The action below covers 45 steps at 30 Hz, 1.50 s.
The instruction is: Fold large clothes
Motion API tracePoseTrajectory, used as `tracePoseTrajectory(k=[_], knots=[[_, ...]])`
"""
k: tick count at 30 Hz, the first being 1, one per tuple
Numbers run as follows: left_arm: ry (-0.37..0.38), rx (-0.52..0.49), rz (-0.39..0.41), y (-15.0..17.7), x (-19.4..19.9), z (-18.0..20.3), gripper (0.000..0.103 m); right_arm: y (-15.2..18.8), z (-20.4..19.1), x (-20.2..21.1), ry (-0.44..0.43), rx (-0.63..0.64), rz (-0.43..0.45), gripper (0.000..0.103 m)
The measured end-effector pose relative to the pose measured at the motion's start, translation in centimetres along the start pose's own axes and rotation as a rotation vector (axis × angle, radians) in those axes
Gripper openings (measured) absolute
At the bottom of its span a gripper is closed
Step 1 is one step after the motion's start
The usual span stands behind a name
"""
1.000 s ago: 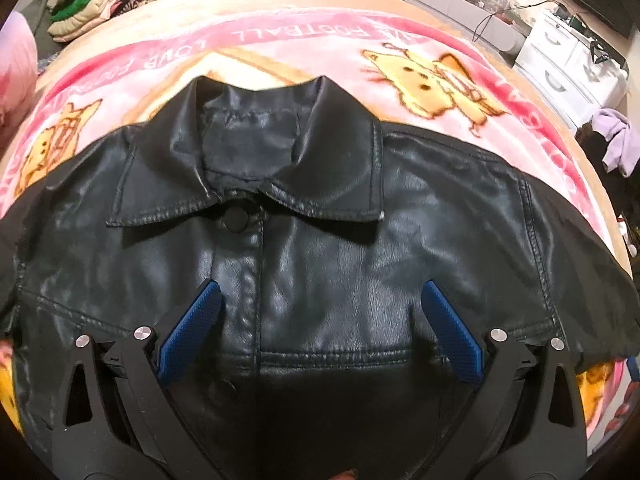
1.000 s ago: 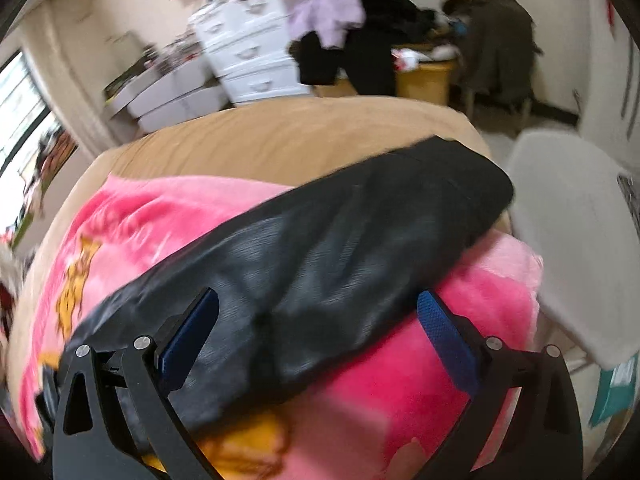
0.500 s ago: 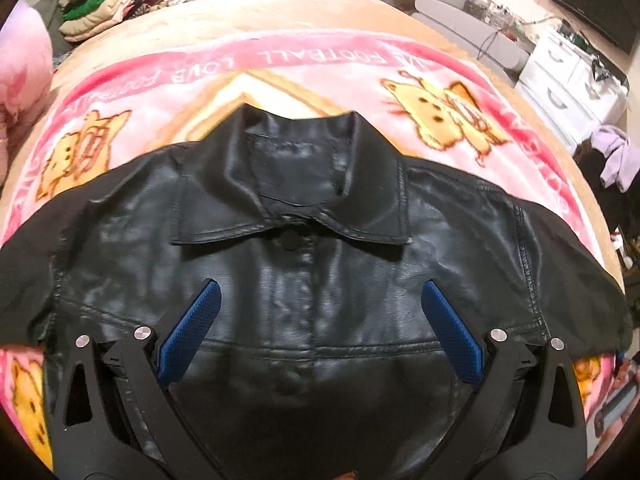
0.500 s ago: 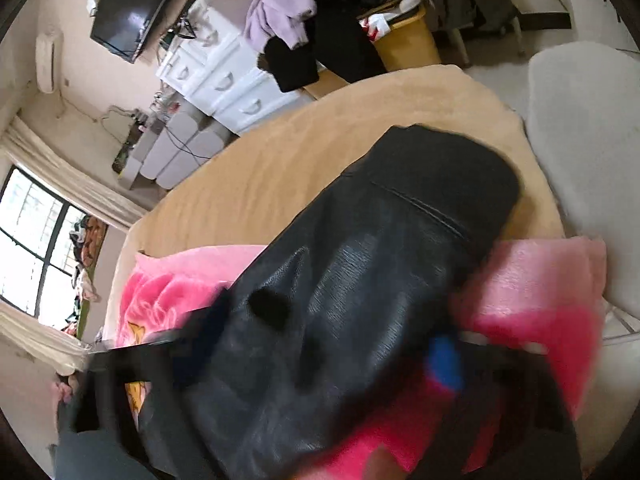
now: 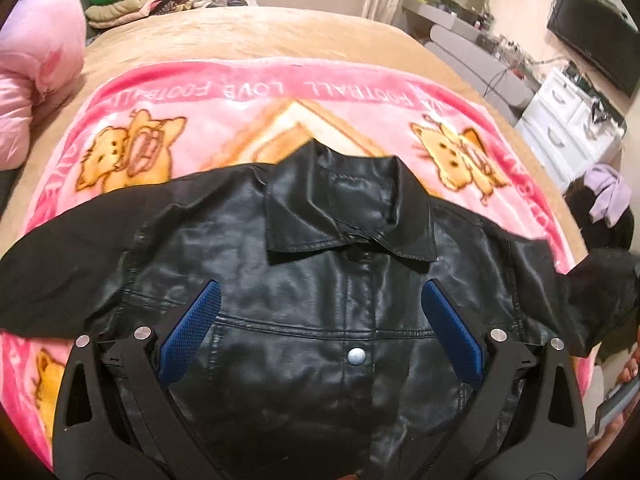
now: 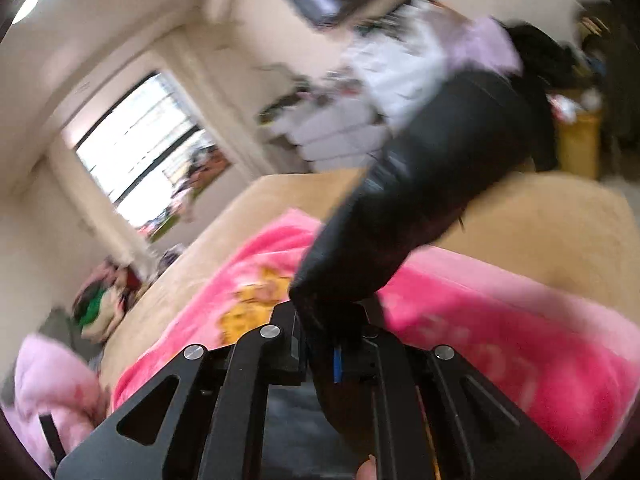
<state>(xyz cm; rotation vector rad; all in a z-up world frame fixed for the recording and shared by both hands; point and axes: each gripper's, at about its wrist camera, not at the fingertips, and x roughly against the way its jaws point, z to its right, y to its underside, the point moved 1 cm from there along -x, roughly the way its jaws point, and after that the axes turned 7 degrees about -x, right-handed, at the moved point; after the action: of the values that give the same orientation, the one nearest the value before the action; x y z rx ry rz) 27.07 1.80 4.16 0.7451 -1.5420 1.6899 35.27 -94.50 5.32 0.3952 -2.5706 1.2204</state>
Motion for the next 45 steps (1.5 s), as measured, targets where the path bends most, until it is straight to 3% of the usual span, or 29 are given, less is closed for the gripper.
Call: tracePoseTrajectory(k=[8,13,18,23,29,38,39,44,45], knots=[[0.093,0.094,0.07,0.4,3.7,-5.0,0.094,2.9,-13.6,0.4,-0.229,0.25,-0.061,0.007],[0.112,0.131,0.096,1.1,5.0,-8.3,0.094,7.8,-21.7,0.4,-0.387,0.421,-0.127,0.007],[0.149,0.185,0.145,2.1,6.1,-11.3,0.094,14.0,-26.6,0.3,-0.484,0.551,-0.216,0.007],[0.247,0.269,0.206,3.1,6.7,-13.8,0.094,20.8,-29.7,-0.4,-0.499,0.654,-0.303,0.007],[0.364,0.336,0.273,3.7,6.5,-16.0,0.094,27.0,-30.1,-2.1,-0.498,0.722,-0.408,0.007],[0.467,0.382,0.222,3.8,3.9,-17.3,0.094,33.8,-28.7,-5.0,-0.428,0.781,-0.514,0.014],[0.478,0.387,0.215,3.8,3.5,-17.3,0.094,34.2,-28.6,-5.1,-0.427,0.784,-0.523,0.016],[0.499,0.39,0.188,3.7,2.2,-17.4,0.094,36.4,-27.9,-5.5,-0.412,0.8,-0.603,0.068],[0.502,0.388,0.181,3.6,1.9,-17.4,0.094,36.7,-27.7,-5.3,-0.416,0.803,-0.621,0.07]])
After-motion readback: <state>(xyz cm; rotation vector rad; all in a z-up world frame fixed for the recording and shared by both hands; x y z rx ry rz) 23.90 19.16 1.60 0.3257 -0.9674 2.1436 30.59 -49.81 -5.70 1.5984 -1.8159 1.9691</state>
